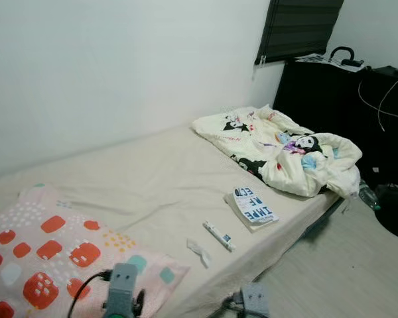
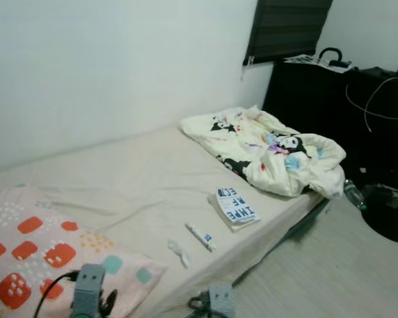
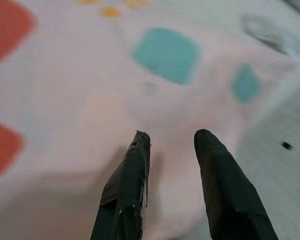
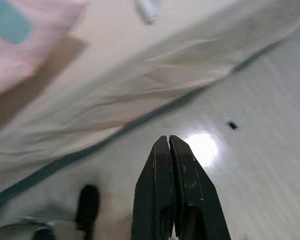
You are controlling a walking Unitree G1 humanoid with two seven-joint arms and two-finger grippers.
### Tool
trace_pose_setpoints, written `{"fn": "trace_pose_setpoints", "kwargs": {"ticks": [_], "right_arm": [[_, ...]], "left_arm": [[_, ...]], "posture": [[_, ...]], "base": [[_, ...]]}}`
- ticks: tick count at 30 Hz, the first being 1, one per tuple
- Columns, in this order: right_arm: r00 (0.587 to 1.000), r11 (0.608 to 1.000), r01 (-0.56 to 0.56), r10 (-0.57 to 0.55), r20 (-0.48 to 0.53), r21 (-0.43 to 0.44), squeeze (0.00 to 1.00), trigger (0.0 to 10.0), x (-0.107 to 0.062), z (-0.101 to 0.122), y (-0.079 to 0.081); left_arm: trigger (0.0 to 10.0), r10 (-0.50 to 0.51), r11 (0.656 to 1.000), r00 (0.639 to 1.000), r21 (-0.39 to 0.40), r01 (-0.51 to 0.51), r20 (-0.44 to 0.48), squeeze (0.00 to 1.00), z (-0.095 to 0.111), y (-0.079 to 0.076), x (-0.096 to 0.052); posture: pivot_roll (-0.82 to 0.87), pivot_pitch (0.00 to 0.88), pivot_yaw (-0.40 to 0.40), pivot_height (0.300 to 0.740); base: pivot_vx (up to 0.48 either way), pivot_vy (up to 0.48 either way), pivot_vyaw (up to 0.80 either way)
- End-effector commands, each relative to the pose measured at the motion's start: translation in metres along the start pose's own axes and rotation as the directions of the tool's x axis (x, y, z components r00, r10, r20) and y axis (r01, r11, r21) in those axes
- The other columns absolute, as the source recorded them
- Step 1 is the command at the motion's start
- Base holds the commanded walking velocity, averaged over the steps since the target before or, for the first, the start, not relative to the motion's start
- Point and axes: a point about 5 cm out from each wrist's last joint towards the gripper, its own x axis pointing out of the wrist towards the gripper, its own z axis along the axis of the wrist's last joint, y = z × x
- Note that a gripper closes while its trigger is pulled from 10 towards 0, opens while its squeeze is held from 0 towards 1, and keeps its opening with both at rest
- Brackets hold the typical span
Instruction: Clean up the room
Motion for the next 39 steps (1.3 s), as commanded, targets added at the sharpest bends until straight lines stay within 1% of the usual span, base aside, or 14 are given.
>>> {"fn": "trace_pose_setpoints", "kwargs": {"ticks": [1,6,11,12,14,17,20,23,24,25,27,31,35,39], "right_arm": [[1.0,1.0,0.016,-0.016,-0.022,-0.007,0.0,10.0,-0.001,-0.004,-0.006],[1.0,1.0,0.01,-0.01,-0.011,-0.023,0.0,10.0,0.0,0.0,-0.003],[1.0,0.999,-0.002,0.003,0.007,-0.032,0.0,10.0,0.002,0.004,0.0],[1.0,0.999,-0.01,0.01,0.01,-0.033,0.0,10.0,0.002,0.005,0.0],[1.0,0.999,-0.02,0.02,0.012,-0.039,0.0,10.0,0.002,0.006,0.0],[0.999,0.996,-0.049,0.049,0.006,-0.073,0.0,10.0,0.002,0.006,0.0],[0.998,0.994,-0.061,0.061,0.006,-0.093,0.0,10.0,0.003,0.008,-0.002],[0.998,0.994,-0.062,0.063,0.013,-0.091,0.0,10.0,0.004,0.01,-0.001],[0.998,0.994,-0.063,0.065,0.018,-0.09,0.0,10.0,0.004,0.012,0.0],[0.996,0.992,-0.074,0.078,0.034,-0.1,0.0,10.0,0.005,0.015,0.005],[0.995,0.991,-0.084,0.089,0.042,-0.106,0.0,10.0,0.005,0.017,0.009],[0.993,0.986,-0.101,0.108,0.045,-0.135,0.0,10.0,0.006,0.019,0.012],[0.993,0.984,-0.103,0.111,0.046,-0.146,0.0,10.0,0.006,0.021,0.011],[0.994,0.988,-0.093,0.1,0.052,-0.122,0.0,10.0,0.007,0.022,0.006]], "left_arm": [[10.0,-0.008,1.0,1.0,-0.011,0.008,0.01,0.0,-0.001,-0.005,-0.001],[10.0,0.023,1.0,1.0,-0.005,-0.023,-0.006,0.0,-0.001,0.003,0.0],[10.0,0.05,0.998,0.999,-0.038,-0.05,-0.012,0.0,-0.001,0.012,0.0],[10.0,0.054,0.998,0.999,-0.038,-0.054,-0.002,0.0,0.001,0.014,0.0],[10.0,0.057,0.998,0.998,-0.034,-0.056,0.007,0.0,0.003,0.014,0.0],[10.0,0.068,0.997,0.997,-0.022,-0.067,0.044,0.0,0.007,0.015,-0.001],[10.0,0.057,0.998,0.995,0.008,-0.058,0.085,0.0,0.014,0.012,-0.001],[10.0,0.059,0.998,0.993,0.004,-0.06,0.098,0.0,0.018,0.011,0.0],[10.0,0.062,0.998,0.992,-0.002,-0.062,0.107,0.0,0.02,0.009,0.001],[10.0,0.075,0.996,0.991,-0.045,-0.071,0.107,0.0,0.024,0.006,0.003],[10.0,0.081,0.996,0.991,-0.056,-0.076,0.106,0.0,0.025,0.004,0.003],[10.0,0.085,0.995,0.991,-0.062,-0.079,0.1,0.0,0.023,0.001,0.003],[10.0,0.094,0.994,0.991,-0.068,-0.088,0.093,0.0,0.02,-0.001,0.002],[10.0,0.117,0.989,0.991,-0.095,-0.111,0.059,0.0,0.014,0.0,0.001]], "posture": [[0.04,0.011,0.044,0.74],[0.03,0.009,0.049,0.74],[0.04,0.018,0.037,0.74],[0.05,0.028,0.019,0.74],[0.05,0.028,0.019,0.74],[0.07,0.034,0.003,0.74],[0.07,0.026,0.01,0.74],[0.07,0.015,0.014,0.74],[0.07,0.015,0.014,0.74],[0.07,0.008,0.019,0.74],[0.07,0.003,0.018,0.74],[0.06,0.001,0.012,0.74],[0.06,0.0,0.005,0.74],[0.05,0.0,-0.004,0.74]], "base": [[0.0,0.0,0.0],[0.0,0.0,0.0],[0.0,0.0,0.0],[0.0,0.0,0.0],[0.0,0.0,0.0],[0.0,0.0,0.0],[0.0,0.0,0.27],[0.0,-0.32,0.8],[0.0,-0.48,0.8],[0.0,-0.48,0.8],[0.0,-0.48,0.8],[0.0,-0.45,0.8],[0.0,-0.384,0.8],[0.0,-0.157,0.0]]}}
